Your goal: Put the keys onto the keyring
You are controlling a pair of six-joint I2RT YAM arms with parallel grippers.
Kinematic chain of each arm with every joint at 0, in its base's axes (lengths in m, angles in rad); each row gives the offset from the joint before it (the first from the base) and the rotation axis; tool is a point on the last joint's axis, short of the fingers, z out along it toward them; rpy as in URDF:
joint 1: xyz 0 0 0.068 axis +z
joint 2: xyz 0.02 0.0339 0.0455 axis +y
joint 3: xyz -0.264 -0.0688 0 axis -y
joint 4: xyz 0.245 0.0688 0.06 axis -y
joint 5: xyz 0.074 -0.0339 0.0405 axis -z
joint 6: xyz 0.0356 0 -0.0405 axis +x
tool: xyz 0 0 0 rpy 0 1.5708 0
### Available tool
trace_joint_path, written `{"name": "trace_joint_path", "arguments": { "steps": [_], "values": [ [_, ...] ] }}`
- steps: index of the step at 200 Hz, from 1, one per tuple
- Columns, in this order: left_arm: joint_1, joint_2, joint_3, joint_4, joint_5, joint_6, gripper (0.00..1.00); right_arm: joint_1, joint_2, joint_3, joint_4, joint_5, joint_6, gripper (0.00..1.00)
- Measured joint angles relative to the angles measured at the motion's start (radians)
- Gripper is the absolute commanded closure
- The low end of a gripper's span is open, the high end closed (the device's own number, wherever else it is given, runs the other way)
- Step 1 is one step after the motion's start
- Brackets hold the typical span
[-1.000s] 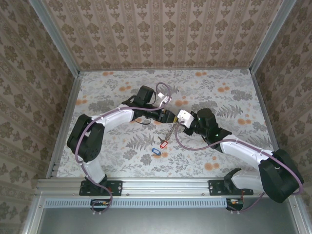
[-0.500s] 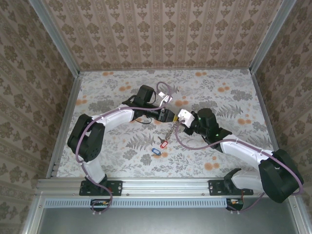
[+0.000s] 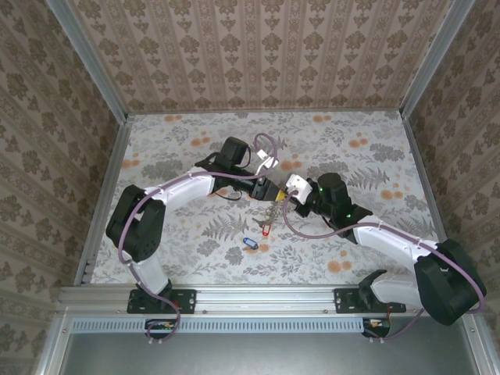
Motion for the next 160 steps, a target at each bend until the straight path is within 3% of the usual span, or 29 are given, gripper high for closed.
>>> {"name": "trace_joint_path", "arguments": {
  "steps": [25,64,91,135,160],
  "values": [
    [0.0,0.0,0.036,-0.095,-0.013,0.073,0.67,-0.004,0.0,0.0,0.0,-0.022,0.007,1.0],
    [-0.024,-0.006,0.043,-0.192,-0.026,0.134,0.8,-0.029,0.0,0.0,-0.002,-0.021,0.006,1.0],
    [-0.03,-0.017,0.043,-0.22,-0.061,0.153,0.81,-0.033,-0.001,0.0,-0.002,-0.022,0.006,1.0],
    [-0.028,-0.073,0.027,-0.196,-0.08,0.16,0.76,-0.039,-0.004,0.0,-0.01,-0.04,-0.008,1.0],
    [-0.007,-0.179,-0.051,-0.088,-0.093,0.122,0.64,-0.071,-0.016,0.0,-0.036,-0.122,-0.04,1.0]
  ]
}}
